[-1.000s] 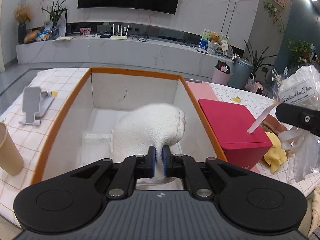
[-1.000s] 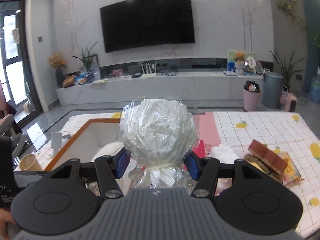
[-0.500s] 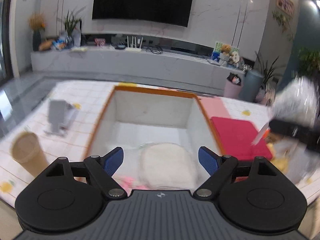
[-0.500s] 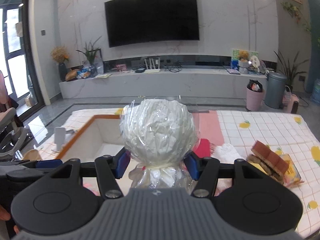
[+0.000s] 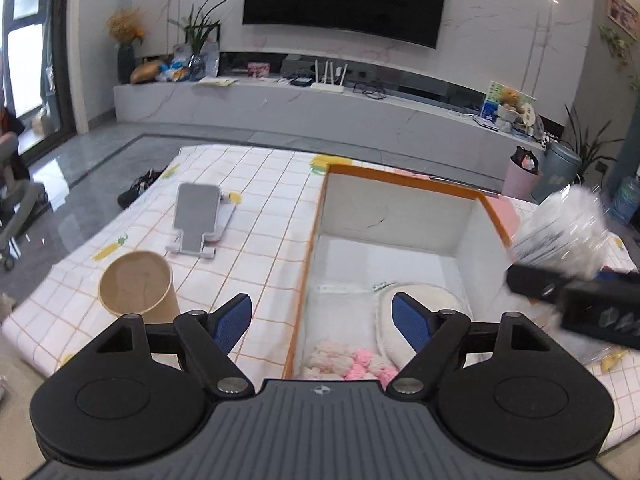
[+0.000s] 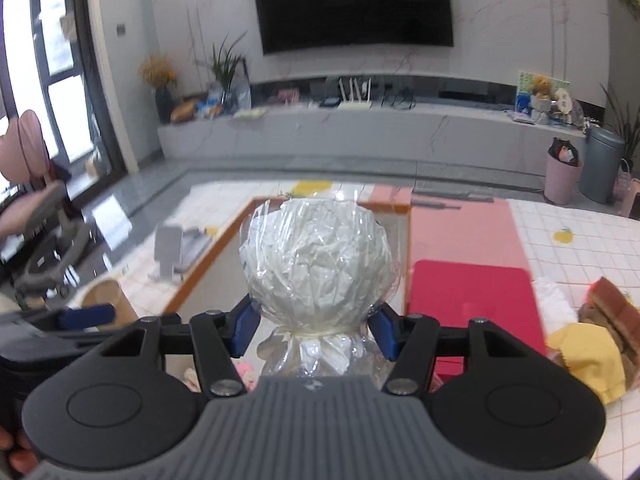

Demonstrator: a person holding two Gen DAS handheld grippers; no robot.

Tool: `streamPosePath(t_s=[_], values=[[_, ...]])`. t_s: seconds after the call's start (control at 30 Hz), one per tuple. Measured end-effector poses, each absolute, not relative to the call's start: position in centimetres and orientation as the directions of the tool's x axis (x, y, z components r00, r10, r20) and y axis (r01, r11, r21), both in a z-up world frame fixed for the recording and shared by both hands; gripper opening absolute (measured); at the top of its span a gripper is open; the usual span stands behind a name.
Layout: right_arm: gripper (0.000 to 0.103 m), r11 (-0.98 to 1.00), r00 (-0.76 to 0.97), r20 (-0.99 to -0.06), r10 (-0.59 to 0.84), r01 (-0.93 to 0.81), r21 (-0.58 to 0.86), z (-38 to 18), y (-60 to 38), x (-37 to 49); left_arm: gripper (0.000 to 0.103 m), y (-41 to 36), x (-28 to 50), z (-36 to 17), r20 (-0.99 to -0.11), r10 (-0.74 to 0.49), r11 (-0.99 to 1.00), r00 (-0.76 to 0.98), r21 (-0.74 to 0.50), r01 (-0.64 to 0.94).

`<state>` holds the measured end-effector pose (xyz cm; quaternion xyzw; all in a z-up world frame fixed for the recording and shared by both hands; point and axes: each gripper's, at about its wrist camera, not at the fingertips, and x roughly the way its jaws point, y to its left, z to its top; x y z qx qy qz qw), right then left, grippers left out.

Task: Organize soft objects
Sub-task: 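Drop the towel into the box with the left tool while the right tool lowers the ball in, then open the right tool and move both tools toward the remaining soft items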

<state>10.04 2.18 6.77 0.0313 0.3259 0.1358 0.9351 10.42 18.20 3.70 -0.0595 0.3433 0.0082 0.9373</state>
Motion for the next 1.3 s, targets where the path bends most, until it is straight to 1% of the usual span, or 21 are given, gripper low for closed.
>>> streamPosePath(t_s=[0.13, 0.33, 0.43, 0.57, 0.6, 0.63, 0.67, 0.77, 0.83, 1.1, 1.3], values=[[0.058, 0.964, 0.697, -0.670, 0.257, -0.233, 0.128, 4.3, 3.6, 12.5, 0.094, 19.4, 11.1, 2.9, -0.660, -0.032, 0.981, 0.751, -0.163, -0.102], [0.058, 0.970, 0.630, -0.742, 0.229, -0.207, 0.123, 0.7, 4.4, 15.2, 0.094, 19.7, 11.7, 2.1, -0.678, -0.021, 0.980, 0.735, -0.160, -0.120], [0.058, 0.973, 0.645, -0.740, 0.192, -0.225, 0.056, 0.2, 5.2, 15.5, 0.094, 19.6, 11.8, 1.8, -0.687, -0.027, 0.979, 0.727, -0.166, -0.120], [0.060, 0.970, 0.639, -0.750, 0.169, -0.241, 0.013, 0.0, 6.1, 15.7, 0.094, 19.2, 11.9, 1.7, -0.696, -0.036, 0.979, 0.717, -0.167, -0.113], [0.063, 0.971, 0.636, -0.754, 0.164, -0.240, 0.008, 0.0, 6.2, 15.8, 0.094, 19.1, 11.8, 1.7, -0.695, -0.038, 0.981, 0.718, -0.164, -0.108], [0.075, 0.970, 0.632, -0.757, 0.167, -0.243, 0.010, 0.0, 6.3, 15.9, 0.094, 19.0, 11.8, 1.8, -0.694, -0.036, 0.982, 0.719, -0.159, -0.104], [0.081, 0.969, 0.631, -0.757, 0.172, -0.249, 0.013, 0.1, 6.3, 15.8, 0.093, 18.9, 11.7, 1.9, -0.691, -0.031, 0.983, 0.722, -0.153, -0.104], [0.084, 0.970, 0.644, -0.747, 0.168, -0.241, 0.011, 0.3, 6.2, 15.4, 0.093, 18.6, 11.5, 2.1, -0.687, -0.003, 0.986, 0.726, -0.124, -0.113], [0.091, 0.967, 0.641, -0.747, 0.175, -0.254, 0.009, 0.2, 6.1, 15.4, 0.093, 18.5, 11.4, 2.3, -0.680, 0.009, 0.989, 0.734, -0.104, -0.109], [0.091, 0.959, 0.646, -0.736, 0.201, -0.283, 0.014, 0.7, 6.2, 14.7, 0.093, 18.4, 10.8, 3.1, -0.662, 0.030, 0.993, 0.749, -0.066, -0.099], [0.091, 0.952, 0.657, -0.718, 0.232, -0.304, 0.030, 1.9, 6.2, 13.7, 0.093, 18.4, 9.8, 4.0, -0.660, 0.019, 0.990, 0.751, -0.093, -0.107]])
